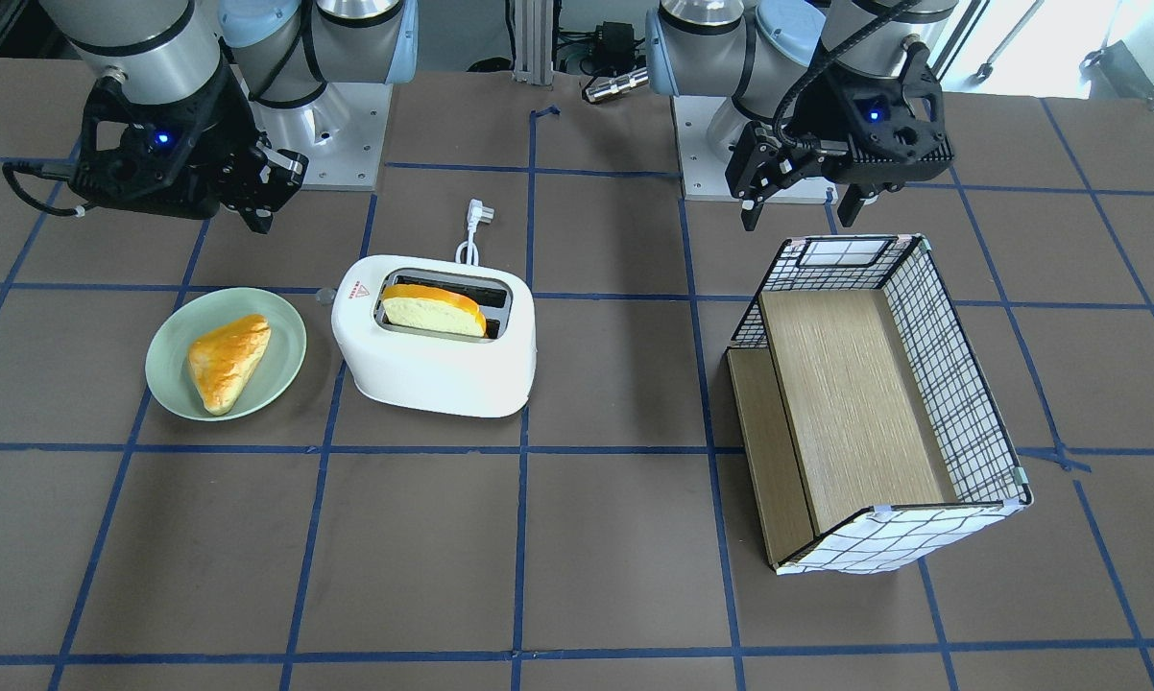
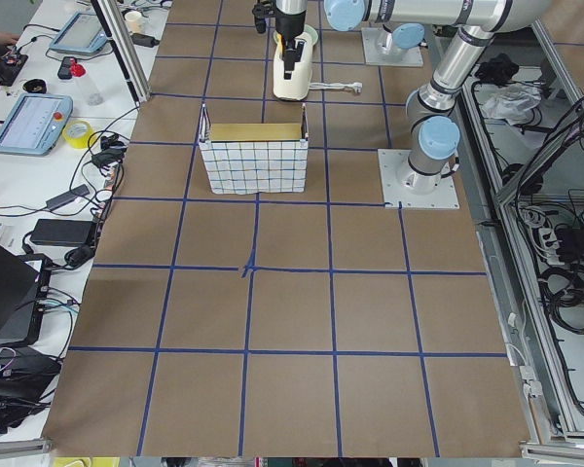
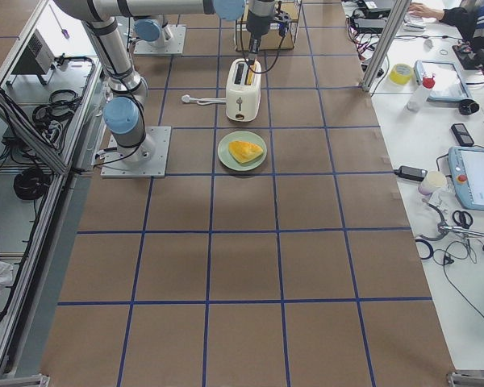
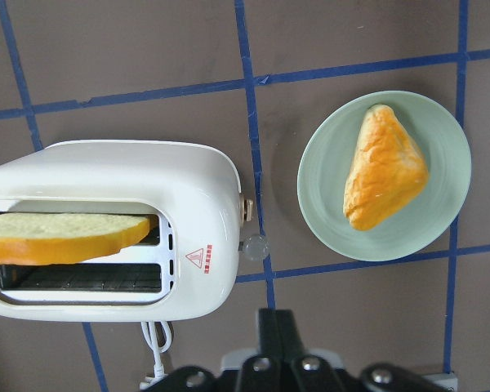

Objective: Press toaster with right arm
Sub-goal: 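Move the right gripper down toward the toaster's lever beside the plate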

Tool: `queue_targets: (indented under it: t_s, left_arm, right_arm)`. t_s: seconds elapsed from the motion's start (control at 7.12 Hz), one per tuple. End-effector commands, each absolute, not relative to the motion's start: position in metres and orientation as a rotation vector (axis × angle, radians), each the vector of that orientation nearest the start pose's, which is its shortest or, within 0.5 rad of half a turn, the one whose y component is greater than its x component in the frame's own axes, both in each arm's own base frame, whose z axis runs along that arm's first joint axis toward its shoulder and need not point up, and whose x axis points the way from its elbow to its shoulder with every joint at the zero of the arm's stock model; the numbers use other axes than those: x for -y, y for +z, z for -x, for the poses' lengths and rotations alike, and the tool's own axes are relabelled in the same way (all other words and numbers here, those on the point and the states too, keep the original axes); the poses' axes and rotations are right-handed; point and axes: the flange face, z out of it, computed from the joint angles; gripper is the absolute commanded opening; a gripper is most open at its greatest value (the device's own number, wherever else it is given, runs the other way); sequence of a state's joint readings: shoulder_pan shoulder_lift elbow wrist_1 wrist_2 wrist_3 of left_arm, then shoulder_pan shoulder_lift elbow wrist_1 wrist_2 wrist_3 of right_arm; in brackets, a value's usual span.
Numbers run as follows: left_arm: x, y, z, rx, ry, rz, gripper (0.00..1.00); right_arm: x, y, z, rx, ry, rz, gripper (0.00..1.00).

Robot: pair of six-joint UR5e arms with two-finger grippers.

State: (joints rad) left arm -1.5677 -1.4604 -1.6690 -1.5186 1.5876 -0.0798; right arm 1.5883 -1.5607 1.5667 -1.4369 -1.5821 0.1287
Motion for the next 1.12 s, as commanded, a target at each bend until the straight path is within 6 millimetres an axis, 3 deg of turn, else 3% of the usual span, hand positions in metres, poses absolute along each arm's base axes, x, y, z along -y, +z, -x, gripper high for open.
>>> queue_targets:
  t_s: [0.0,0.42,0.56,0.98]
  left_arm:
    - [0.452,0.497,0.13,-3.121,-0.102,0.13,1.0]
    - [0.452,0.497,0.13,-3.123,-0.102,0.13,1.0]
    - [0.452,0.497,0.13,-3.123,-0.102,0.13,1.0]
    - [0.452,0.497,0.13,-3.123,-0.102,0.13,1.0]
  right_arm:
    - [0.474,0.431,-0.139,-3.15,0.26,-0.158,0.0]
    - [0.463,0.357,-0.132,-3.139,0.234,-0.176,0.0]
    - [0.463,0.345,-0.132,-3.141,0.179,-0.176,0.0]
    - [0.464,0.328,-0.133,-3.135,0.234,-0.176,0.0]
